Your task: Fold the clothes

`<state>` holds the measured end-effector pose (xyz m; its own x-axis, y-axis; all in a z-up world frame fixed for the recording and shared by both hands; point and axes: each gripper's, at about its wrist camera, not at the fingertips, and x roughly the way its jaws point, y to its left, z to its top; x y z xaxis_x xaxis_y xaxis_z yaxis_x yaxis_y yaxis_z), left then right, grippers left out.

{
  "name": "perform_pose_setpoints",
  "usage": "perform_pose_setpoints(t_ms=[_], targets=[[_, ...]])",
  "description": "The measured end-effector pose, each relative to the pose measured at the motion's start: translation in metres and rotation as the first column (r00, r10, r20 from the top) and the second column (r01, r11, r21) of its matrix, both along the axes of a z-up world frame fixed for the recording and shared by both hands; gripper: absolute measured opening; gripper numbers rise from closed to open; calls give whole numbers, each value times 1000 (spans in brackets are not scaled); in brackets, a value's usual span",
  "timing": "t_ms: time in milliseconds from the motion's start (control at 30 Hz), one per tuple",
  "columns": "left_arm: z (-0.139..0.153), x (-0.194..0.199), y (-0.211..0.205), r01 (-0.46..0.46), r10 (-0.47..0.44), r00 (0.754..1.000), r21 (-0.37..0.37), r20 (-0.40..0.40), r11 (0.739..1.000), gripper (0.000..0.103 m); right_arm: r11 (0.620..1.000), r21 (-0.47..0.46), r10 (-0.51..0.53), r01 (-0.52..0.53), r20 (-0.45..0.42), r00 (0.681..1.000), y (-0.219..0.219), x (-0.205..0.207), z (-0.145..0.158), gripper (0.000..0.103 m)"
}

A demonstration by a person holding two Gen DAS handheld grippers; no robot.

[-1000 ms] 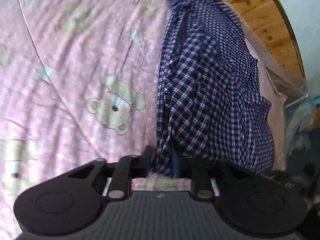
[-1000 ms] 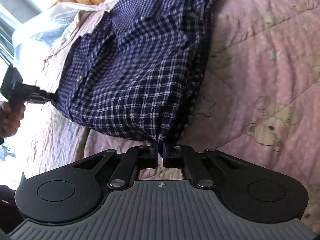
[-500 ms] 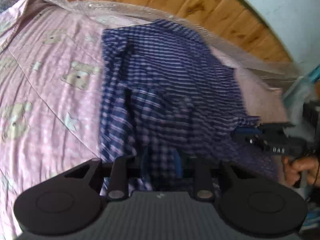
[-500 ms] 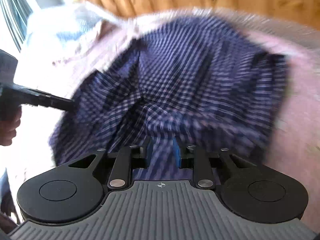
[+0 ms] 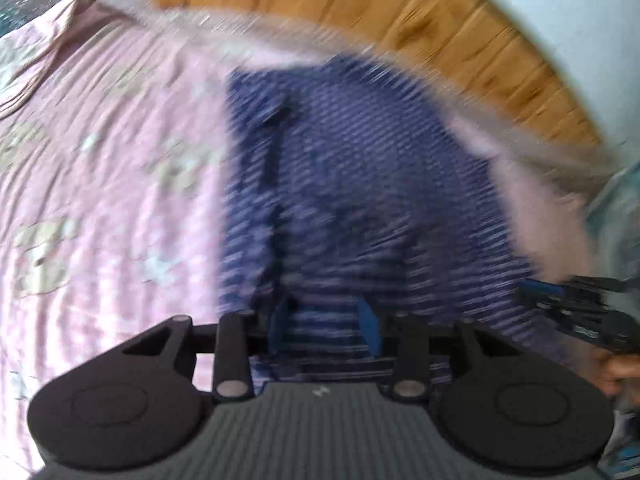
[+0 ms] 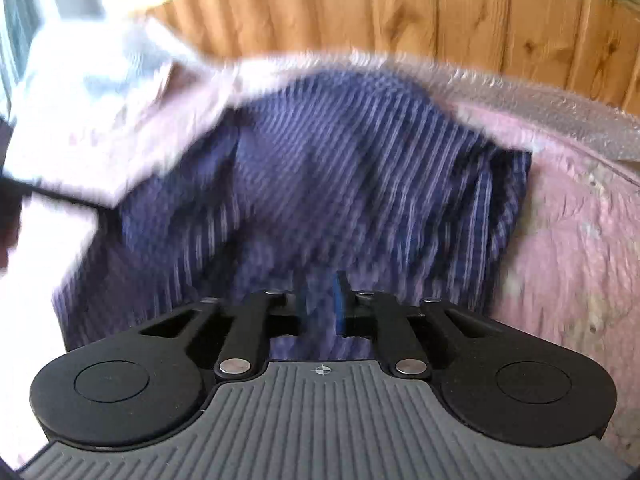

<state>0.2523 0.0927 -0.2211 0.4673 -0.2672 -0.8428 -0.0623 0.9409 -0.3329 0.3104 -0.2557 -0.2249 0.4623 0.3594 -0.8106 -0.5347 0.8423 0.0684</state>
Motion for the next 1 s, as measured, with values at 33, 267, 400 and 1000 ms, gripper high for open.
perform_pose_setpoints(t_ms=[33, 267, 400, 1000], targets=[[1, -2, 5, -20, 20, 1000, -26, 5, 999, 23, 998, -35, -45, 44, -21, 999, -11, 1, -15, 6], [47, -69, 11, 23, -5, 995, -175, 103, 984, 41, 978, 97, -189, 185, 35, 981, -32, -37, 25, 15], [3, -93, 7, 25, -27, 999, -42, -43, 999, 37, 993, 111, -38, 40, -19, 999, 6, -70, 15, 17], [-14, -158, 43, -288, 272, 957, -311, -96, 906, 63, 979, -194, -27, 55, 147, 989, -18, -154, 24, 52]])
